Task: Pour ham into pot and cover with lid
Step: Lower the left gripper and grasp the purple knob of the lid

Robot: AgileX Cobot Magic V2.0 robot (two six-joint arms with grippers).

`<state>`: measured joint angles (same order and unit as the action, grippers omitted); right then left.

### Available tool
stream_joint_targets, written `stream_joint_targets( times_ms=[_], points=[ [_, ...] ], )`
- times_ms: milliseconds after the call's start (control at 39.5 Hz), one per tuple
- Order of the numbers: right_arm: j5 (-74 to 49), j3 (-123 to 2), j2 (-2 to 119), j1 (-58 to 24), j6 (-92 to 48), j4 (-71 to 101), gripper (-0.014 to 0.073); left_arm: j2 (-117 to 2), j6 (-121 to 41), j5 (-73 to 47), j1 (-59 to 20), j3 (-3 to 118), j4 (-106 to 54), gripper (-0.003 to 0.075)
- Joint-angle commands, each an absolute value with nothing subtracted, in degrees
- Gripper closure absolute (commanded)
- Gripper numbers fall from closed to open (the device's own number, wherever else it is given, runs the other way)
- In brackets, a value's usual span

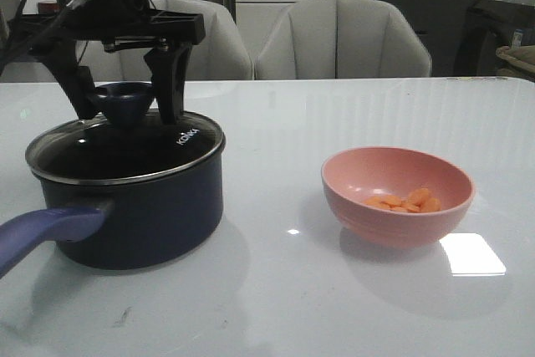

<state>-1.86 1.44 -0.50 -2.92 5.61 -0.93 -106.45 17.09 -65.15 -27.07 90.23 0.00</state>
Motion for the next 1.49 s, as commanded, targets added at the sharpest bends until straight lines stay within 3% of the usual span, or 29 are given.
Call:
stream_joint_targets(
  times_ms=[0, 759, 1164, 1468],
  points=[
    [2.9, 2.1, -1.7, -2.8, 5.4, -1.6, 0.0442, -104.1, 17.8, -64.3, -27.4, 92.1, -0.7, 0.0134],
    [2.9, 2.1, -1.7, -2.8, 5.4, -1.6, 0.0442, -105.5, 17.8, -64.4, -27.4, 92.1, 0.0, 0.0300],
    [2.9, 2.1, -1.7, -2.8, 5.4, -1.6, 0.0442, -105.5, 17.8, -64.1, -27.4, 92.1, 1.4, 0.0435],
    [2.9, 2.1, -1.7, -2.8, 5.4, -1.6, 0.0442, -105.4, 17.2, -64.5, -27.4, 94.7, 1.7, 0.0472]
  ],
)
